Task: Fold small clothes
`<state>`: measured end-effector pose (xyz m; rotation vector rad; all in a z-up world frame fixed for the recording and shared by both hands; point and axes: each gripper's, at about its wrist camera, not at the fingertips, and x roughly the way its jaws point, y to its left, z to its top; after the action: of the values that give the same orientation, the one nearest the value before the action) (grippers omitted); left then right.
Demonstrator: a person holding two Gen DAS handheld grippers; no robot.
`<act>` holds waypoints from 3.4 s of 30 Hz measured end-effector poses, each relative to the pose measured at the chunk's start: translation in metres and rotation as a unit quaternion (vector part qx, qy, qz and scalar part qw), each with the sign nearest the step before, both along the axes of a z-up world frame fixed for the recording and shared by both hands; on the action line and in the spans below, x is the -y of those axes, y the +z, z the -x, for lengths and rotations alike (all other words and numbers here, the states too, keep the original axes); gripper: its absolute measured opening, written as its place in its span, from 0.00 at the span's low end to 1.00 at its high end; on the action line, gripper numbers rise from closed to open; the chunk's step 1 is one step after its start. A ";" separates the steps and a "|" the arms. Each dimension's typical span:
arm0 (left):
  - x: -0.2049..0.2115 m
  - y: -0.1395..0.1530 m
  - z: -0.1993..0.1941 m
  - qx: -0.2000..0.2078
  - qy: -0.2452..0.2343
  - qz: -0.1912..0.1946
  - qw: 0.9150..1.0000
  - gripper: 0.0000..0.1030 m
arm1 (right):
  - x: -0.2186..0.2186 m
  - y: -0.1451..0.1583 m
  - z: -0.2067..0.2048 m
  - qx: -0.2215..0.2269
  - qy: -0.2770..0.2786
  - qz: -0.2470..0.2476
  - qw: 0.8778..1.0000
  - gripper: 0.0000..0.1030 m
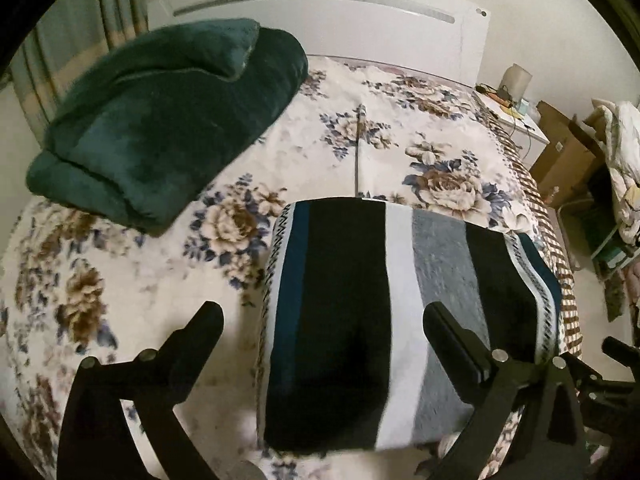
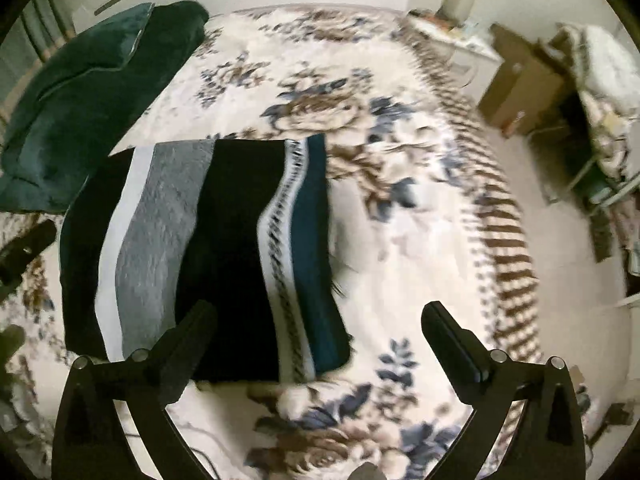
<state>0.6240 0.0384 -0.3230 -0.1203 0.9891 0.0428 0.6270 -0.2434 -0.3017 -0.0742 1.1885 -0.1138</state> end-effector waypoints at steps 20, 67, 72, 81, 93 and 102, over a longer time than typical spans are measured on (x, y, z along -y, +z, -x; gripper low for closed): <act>0.033 0.174 0.187 0.061 0.005 -0.025 0.998 1.00 | -0.006 0.229 0.210 0.144 -0.015 0.046 0.988 1.00; 0.043 0.340 0.414 0.157 0.008 -0.042 0.987 1.00 | -0.038 0.470 0.505 0.268 0.019 0.017 0.963 1.00; 0.043 0.340 0.415 0.157 0.008 -0.041 0.987 1.00 | -0.033 0.474 0.498 0.269 0.022 0.014 0.963 1.00; 0.044 0.341 0.415 0.159 0.008 -0.039 0.987 1.00 | -0.029 0.476 0.494 0.270 0.025 0.010 0.962 1.00; 0.044 0.342 0.416 0.160 0.009 -0.041 0.986 1.00 | -0.031 0.474 0.499 0.270 0.024 0.008 0.963 1.00; 0.048 0.346 0.418 0.164 0.009 -0.038 0.986 1.00 | -0.036 0.472 0.503 0.272 0.023 0.007 0.962 1.00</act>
<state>0.2064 -0.0095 0.0231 -0.0630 0.6573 0.0750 0.1244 -0.2070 0.1708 -0.0769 0.6358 -0.0939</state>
